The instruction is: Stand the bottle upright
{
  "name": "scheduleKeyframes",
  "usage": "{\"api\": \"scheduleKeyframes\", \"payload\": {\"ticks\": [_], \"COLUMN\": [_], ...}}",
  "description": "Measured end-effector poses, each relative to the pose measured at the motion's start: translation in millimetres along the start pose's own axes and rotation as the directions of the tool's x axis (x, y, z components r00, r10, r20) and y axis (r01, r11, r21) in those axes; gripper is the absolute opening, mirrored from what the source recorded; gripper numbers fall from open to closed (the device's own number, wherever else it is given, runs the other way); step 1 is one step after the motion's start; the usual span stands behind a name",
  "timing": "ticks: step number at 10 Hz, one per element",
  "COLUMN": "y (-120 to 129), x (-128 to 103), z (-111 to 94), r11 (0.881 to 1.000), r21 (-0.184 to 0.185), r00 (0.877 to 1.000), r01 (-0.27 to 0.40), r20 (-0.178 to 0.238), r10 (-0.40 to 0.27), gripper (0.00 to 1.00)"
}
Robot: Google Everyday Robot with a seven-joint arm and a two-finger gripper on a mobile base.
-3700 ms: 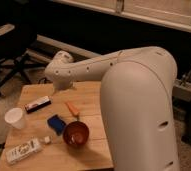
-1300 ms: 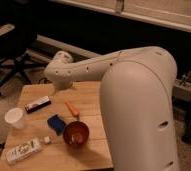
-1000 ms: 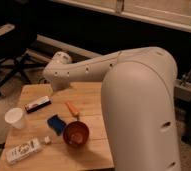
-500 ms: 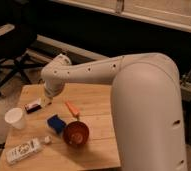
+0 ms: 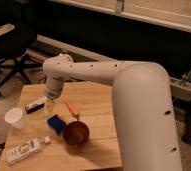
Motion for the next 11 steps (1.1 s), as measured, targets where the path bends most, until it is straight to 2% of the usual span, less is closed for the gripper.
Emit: {"api": "scheduleKeyframes", "payload": {"ticks": [1,3,5,6,8,10,11], "y": [2.7,5.5,7.8,11.3,21.8,34.1,44.1], "x": [1.8,3.4,4.5,2.4,-7.8,-12.3,-12.9], "z": [0.2,-0.3,0.5,2.4,8.8,14.7,22.2], "r11": [0.996,0.984,0.977,0.969,0.947,0.941,0.943], "r21": [-0.042,-0.082,-0.088,-0.072,-0.014,0.022,0.022], "r00": [0.997,0.988,0.981,0.971,0.942,0.930,0.927], "r01": [0.076,0.155,0.194,0.236,0.321,0.338,0.331], "r20": [0.003,0.014,0.007,-0.020,-0.101,-0.162,-0.195], "r10": [-0.076,-0.154,-0.194,-0.238,-0.321,-0.331,-0.321], "gripper": [0.80,0.80,0.80,0.80,0.80,0.80,0.80]}}
